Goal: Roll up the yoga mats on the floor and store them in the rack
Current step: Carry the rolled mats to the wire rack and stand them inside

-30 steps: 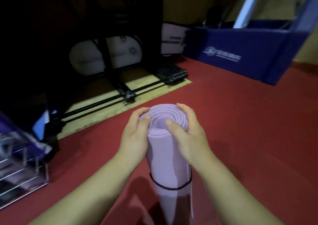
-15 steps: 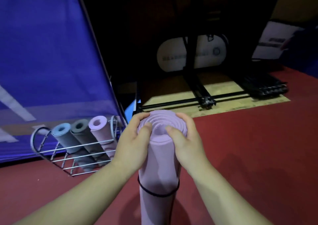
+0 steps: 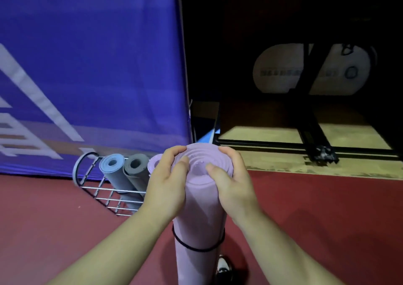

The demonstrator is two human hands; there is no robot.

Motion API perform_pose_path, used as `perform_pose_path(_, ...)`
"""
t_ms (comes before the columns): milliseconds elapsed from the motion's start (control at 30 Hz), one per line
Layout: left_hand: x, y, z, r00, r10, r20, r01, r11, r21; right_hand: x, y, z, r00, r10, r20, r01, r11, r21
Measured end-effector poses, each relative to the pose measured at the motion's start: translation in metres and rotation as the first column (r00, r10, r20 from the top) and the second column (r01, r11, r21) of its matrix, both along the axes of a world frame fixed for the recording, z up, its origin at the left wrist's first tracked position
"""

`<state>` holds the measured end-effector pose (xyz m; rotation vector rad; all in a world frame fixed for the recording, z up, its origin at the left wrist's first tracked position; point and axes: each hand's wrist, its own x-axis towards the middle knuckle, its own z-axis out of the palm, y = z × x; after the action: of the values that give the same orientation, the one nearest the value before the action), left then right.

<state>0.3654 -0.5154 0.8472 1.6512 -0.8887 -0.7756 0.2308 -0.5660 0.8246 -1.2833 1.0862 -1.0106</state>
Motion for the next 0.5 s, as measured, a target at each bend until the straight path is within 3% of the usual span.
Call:
perform_pose_path(267, 0.137, -0.069, 0.020, 0.970, 0.240, 0.048, -0.237, 0.970, -0.053, 0.156, -0.098, 0.020, 0.990, 0.143, 0.003, -0.142, 0.987, -0.079)
perform_pose_path(500, 0.291, -0.095, 0.009, 0.970, 0.222, 0.104, -0.216, 0.974, -0.062, 0.307, -0.129, 0.011, 0.985, 0.173, -0.007, -0.172, 0.980, -0.099)
